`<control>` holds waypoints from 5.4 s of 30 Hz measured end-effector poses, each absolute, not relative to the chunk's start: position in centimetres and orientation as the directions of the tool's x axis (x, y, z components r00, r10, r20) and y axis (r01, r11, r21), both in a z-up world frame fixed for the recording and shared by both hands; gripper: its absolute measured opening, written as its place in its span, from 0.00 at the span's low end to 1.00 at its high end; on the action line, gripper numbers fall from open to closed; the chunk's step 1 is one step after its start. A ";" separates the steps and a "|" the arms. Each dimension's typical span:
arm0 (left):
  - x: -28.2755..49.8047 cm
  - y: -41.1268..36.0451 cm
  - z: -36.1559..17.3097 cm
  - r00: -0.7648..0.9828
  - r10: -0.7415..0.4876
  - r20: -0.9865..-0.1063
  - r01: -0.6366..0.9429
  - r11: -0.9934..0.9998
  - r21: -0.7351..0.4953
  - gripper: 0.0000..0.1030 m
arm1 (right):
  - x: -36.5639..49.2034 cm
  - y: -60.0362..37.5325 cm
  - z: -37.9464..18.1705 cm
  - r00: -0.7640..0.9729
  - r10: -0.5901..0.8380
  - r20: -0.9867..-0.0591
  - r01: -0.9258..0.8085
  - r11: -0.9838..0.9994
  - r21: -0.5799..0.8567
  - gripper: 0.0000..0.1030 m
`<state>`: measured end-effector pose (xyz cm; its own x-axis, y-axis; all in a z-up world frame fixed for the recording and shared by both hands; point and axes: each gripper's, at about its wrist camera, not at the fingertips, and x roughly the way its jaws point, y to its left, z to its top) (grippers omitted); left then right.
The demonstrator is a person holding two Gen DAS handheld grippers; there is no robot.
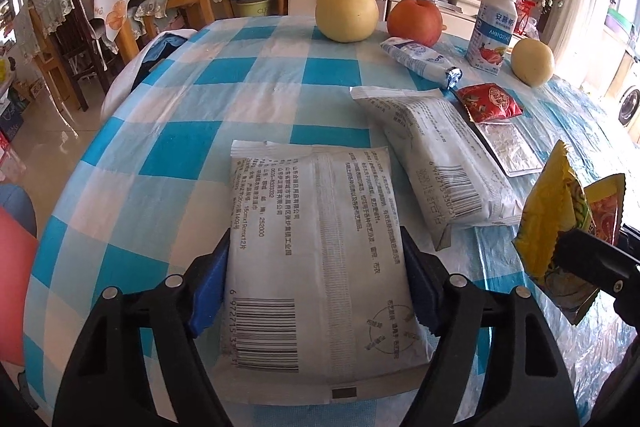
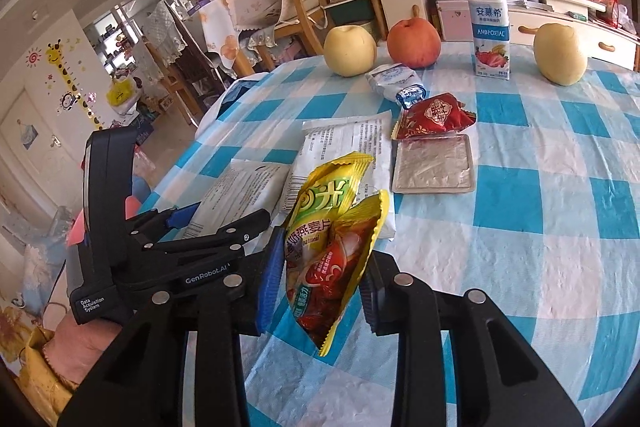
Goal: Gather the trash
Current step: 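Carry both items over the pink bucket and open both grippers to drop them, then move both tools back over the table toward the white packet and foil tray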
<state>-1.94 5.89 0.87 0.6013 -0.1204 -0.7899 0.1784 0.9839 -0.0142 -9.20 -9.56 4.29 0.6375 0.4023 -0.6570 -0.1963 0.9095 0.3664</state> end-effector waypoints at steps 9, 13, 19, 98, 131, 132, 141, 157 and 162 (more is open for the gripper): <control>-3.7 9.6 3.0 0.662 -0.102 -0.743 0.021 0.993 -0.118 0.74 | -10.0 -8.7 5.0 0.652 0.425 -0.628 -0.205 0.896 0.394 0.34; -5.0 11.1 4.8 0.723 -0.047 -0.689 -0.040 0.993 -0.109 0.74 | -10.4 -7.7 5.7 0.662 0.425 -0.618 -0.215 0.897 0.387 0.34; -5.7 15.0 7.3 0.790 0.032 -0.613 -0.145 0.980 -0.135 0.74 | -10.9 -5.9 6.8 0.669 0.433 -0.604 -0.228 0.893 0.387 0.34; -3.7 28.8 11.1 0.911 0.060 -0.409 -0.163 0.961 -0.223 0.90 | -7.0 10.2 8.5 0.782 0.296 -0.548 -0.339 0.940 0.024 0.95; -2.7 10.0 7.6 0.823 -0.251 -0.509 0.229 0.968 -0.106 0.90 | -6.7 -8.7 7.2 0.826 0.063 -0.561 -0.032 0.997 0.066 0.95; -2.8 9.2 7.4 0.817 -0.259 -0.516 0.242 0.965 -0.100 0.90 | -6.6 -9.5 7.2 0.828 0.052 -0.559 -0.014 0.997 0.073 0.95; -2.3 3.4 4.8 0.697 -0.328 -0.638 0.325 0.937 -0.128 0.90 | -4.5 -15.2 5.6 0.749 0.056 -0.660 0.105 0.974 0.202 0.95; -0.7 -3.8 0.5 0.606 -0.191 -0.772 0.324 0.946 0.020 0.90 | -2.8 -19.2 3.6 0.664 0.099 -0.741 0.171 0.945 0.280 0.95; 0.8 -1.8 0.0 0.578 -0.201 -0.791 0.260 0.964 -0.056 0.90 | -2.3 -18.3 3.4 0.649 0.136 -0.748 0.132 0.949 0.288 0.95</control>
<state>0.78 -1.83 -0.03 0.5782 -0.2015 -0.7906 0.2595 0.9641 -0.0559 -2.29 -18.34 3.39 0.6494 0.1364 -0.7481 0.1323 0.9485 0.2878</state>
